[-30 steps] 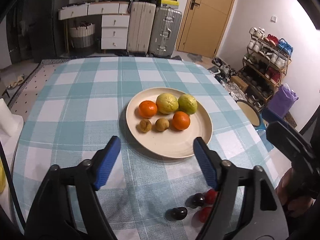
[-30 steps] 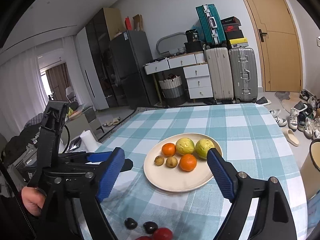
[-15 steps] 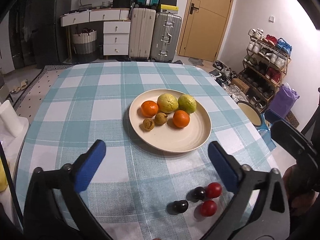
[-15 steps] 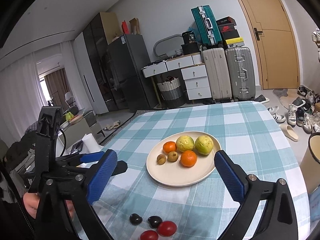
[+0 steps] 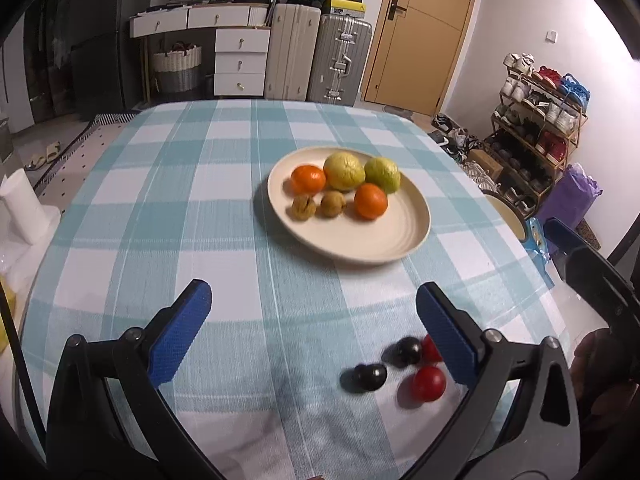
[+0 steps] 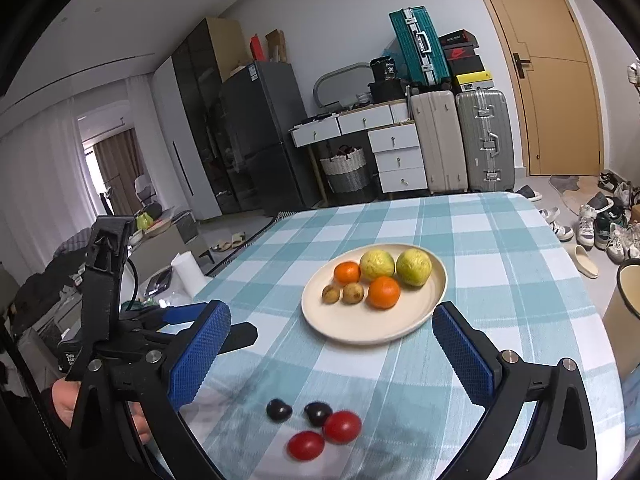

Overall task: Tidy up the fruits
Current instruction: 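Withdraw both tools from the plate toward the tomatoes and plums, then grasp a red tomato with the right gripper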

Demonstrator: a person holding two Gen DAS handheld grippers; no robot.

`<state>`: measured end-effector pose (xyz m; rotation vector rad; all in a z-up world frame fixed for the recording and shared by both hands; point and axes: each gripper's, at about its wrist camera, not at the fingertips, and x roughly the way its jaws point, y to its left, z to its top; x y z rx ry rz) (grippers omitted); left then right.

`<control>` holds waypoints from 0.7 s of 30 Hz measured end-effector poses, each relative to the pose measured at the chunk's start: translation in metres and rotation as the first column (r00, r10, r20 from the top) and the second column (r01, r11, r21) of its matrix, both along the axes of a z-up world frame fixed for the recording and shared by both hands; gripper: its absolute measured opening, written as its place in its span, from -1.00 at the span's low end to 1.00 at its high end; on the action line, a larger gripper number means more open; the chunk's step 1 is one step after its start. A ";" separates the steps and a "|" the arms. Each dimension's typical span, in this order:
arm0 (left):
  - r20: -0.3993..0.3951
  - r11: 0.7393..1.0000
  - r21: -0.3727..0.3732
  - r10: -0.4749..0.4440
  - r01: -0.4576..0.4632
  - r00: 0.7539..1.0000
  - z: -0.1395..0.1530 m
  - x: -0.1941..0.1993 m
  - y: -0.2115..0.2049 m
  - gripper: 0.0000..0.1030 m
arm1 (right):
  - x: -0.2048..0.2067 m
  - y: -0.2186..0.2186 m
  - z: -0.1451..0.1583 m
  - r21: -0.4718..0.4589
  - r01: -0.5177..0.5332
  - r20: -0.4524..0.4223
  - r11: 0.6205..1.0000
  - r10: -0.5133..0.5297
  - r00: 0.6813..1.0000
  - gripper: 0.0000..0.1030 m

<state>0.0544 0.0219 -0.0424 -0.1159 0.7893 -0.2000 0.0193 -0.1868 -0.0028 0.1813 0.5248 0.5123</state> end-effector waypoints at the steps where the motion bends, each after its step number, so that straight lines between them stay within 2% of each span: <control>1: -0.004 1.000 0.003 -0.011 0.011 1.000 -0.003 -0.001 0.000 0.98 | -0.002 0.000 -0.003 -0.005 0.001 -0.006 1.000 -0.001 1.000 1.00; 4: -0.012 0.999 0.026 -0.026 0.027 1.000 -0.013 -0.004 0.000 0.98 | -0.009 0.000 -0.013 -0.013 0.009 -0.037 1.000 -0.009 0.999 1.00; 10: -0.035 0.999 0.007 -0.053 0.053 0.998 -0.027 -0.012 0.004 0.98 | -0.020 0.005 -0.039 -0.057 0.013 -0.115 0.998 -0.020 0.993 1.00; 16: -0.051 0.995 0.011 -0.096 0.096 0.994 -0.041 -0.018 0.000 0.98 | -0.026 0.013 -0.064 -0.026 -0.021 -0.201 0.999 0.015 0.979 1.00; 21: -0.067 0.997 -0.023 -0.070 0.069 0.995 -0.049 -0.019 0.012 0.98 | -0.029 0.021 -0.078 -0.008 -0.030 -0.243 1.000 0.027 0.970 1.00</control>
